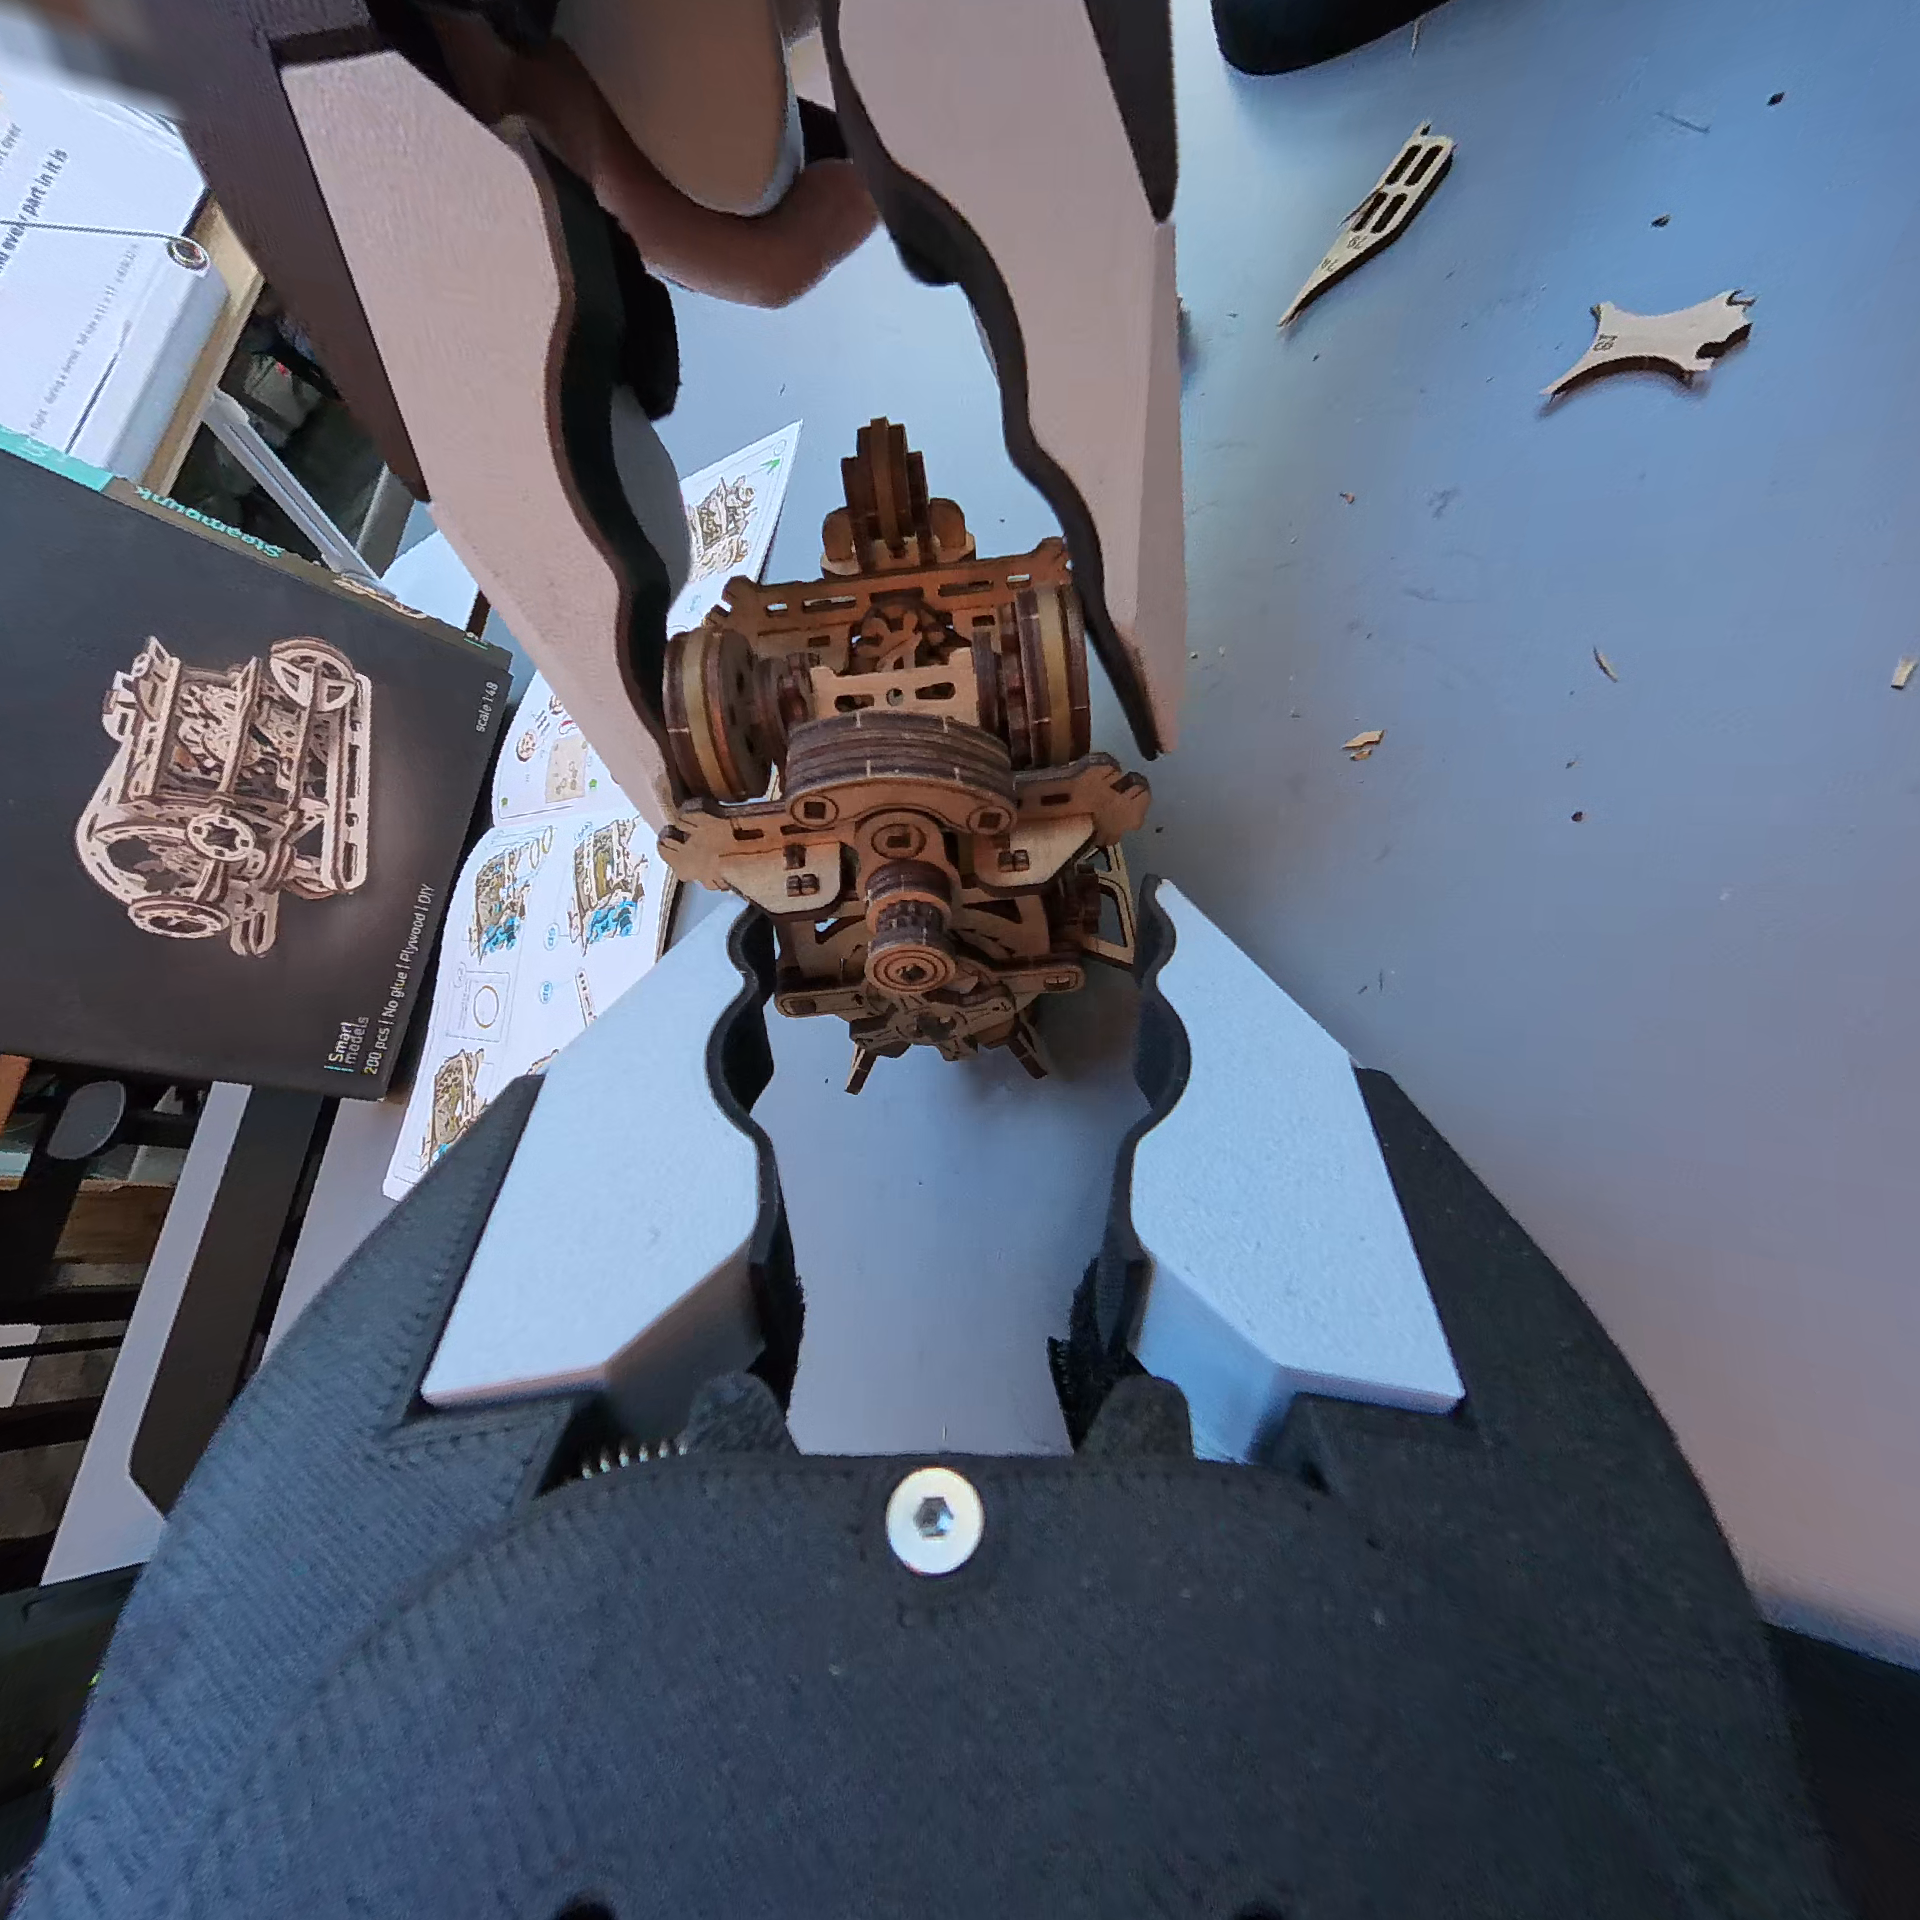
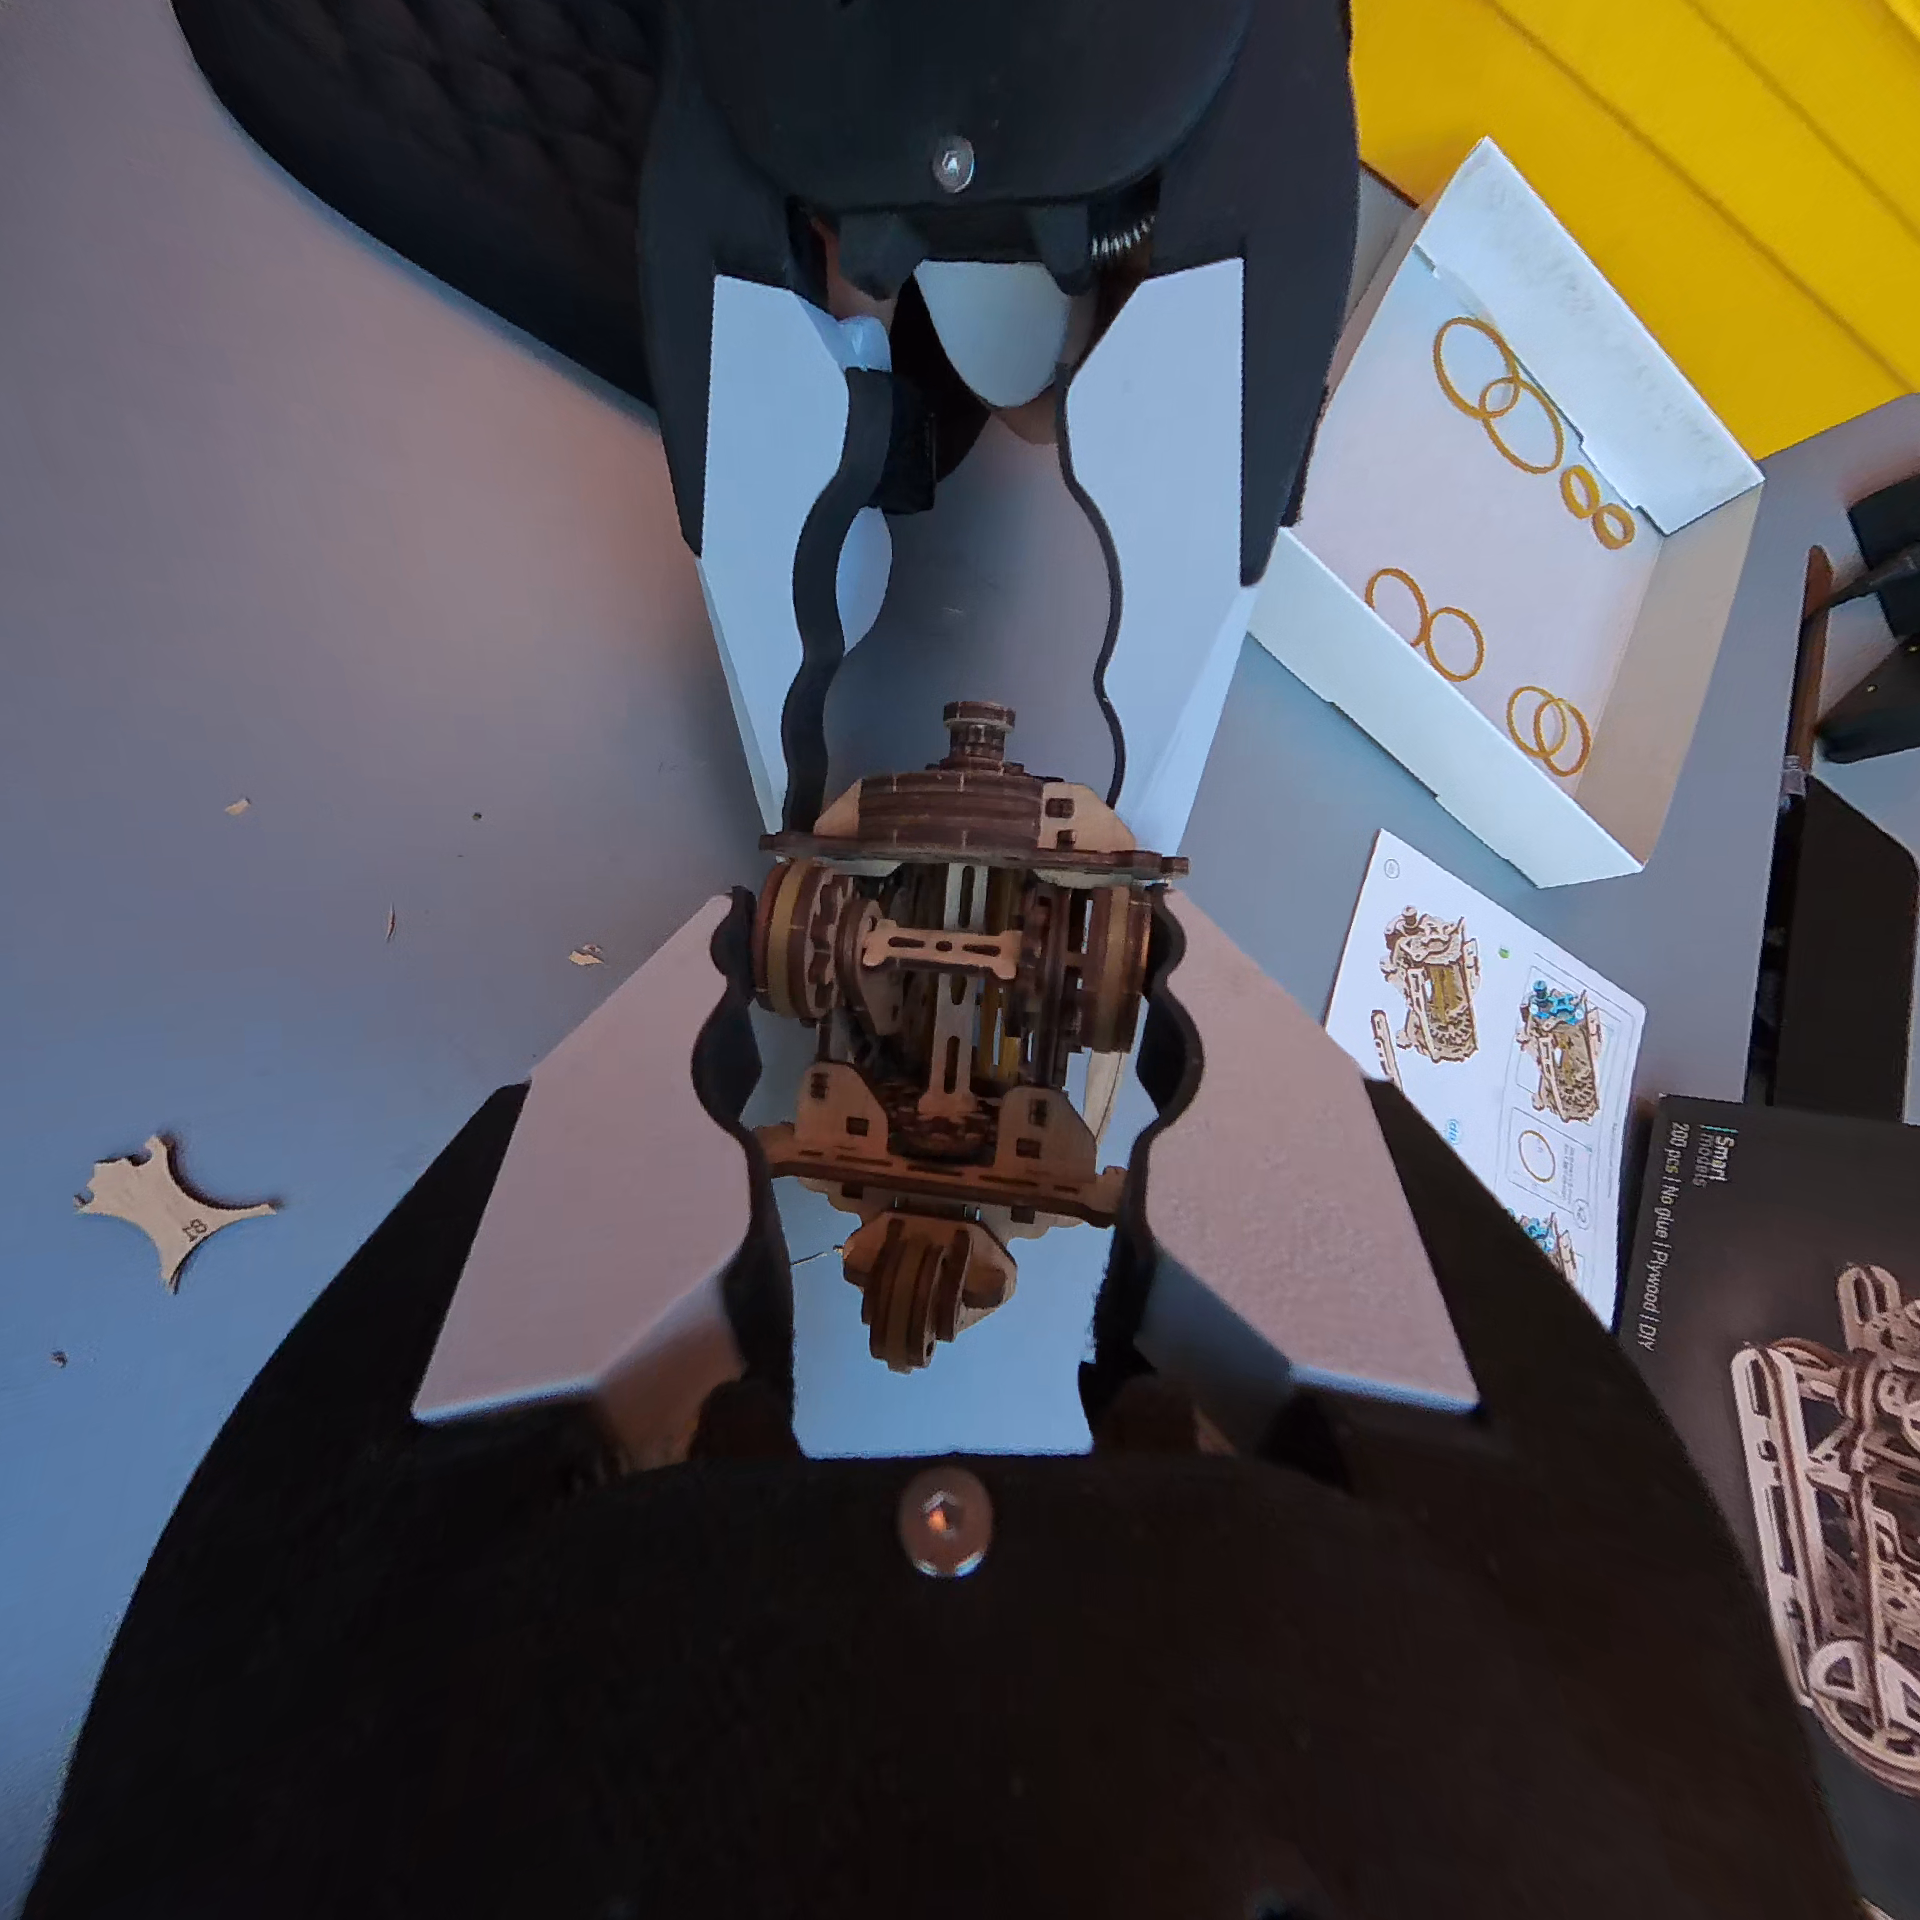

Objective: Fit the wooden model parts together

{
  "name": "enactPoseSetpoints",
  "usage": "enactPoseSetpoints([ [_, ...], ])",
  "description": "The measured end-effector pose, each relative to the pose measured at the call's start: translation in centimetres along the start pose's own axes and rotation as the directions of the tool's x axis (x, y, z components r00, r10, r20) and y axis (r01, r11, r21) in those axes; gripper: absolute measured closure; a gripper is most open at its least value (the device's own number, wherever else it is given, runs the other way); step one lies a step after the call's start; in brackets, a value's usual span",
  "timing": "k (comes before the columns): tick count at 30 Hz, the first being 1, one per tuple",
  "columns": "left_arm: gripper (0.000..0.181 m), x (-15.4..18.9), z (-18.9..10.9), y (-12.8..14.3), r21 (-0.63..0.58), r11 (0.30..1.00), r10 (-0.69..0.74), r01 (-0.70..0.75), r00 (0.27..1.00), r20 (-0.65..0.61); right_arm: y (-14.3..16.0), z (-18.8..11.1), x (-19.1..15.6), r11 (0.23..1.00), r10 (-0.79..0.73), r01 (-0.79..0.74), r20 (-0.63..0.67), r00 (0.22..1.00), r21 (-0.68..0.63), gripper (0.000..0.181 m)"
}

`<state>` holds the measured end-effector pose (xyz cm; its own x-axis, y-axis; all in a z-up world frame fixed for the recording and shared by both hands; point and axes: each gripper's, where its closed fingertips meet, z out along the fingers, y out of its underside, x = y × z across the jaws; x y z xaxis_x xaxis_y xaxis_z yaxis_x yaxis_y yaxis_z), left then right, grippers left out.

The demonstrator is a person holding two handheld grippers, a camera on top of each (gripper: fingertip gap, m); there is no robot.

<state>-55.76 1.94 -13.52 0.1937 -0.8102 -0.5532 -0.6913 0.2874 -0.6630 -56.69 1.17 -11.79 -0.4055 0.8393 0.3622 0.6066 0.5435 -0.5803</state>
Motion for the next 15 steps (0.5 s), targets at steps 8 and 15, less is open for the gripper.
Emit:
enactPoseSetpoints([
  [8,0.113,0.03,0.06,-0.05,-0.002,1.0,0.003,-0.003,1.0,0.003,0.05,-0.03,-0.1,1.0,0.024,-0.024,0.014,1.0,0.005,0.109],
  [15,0.112,0.01,0.08,-0.05,0.0,1.0,-0.005,0.005,1.0,0.0,0.06,-0.03,-0.08,0.999,0.044,-0.044,0.017,0.999,0.007,0.109],
])
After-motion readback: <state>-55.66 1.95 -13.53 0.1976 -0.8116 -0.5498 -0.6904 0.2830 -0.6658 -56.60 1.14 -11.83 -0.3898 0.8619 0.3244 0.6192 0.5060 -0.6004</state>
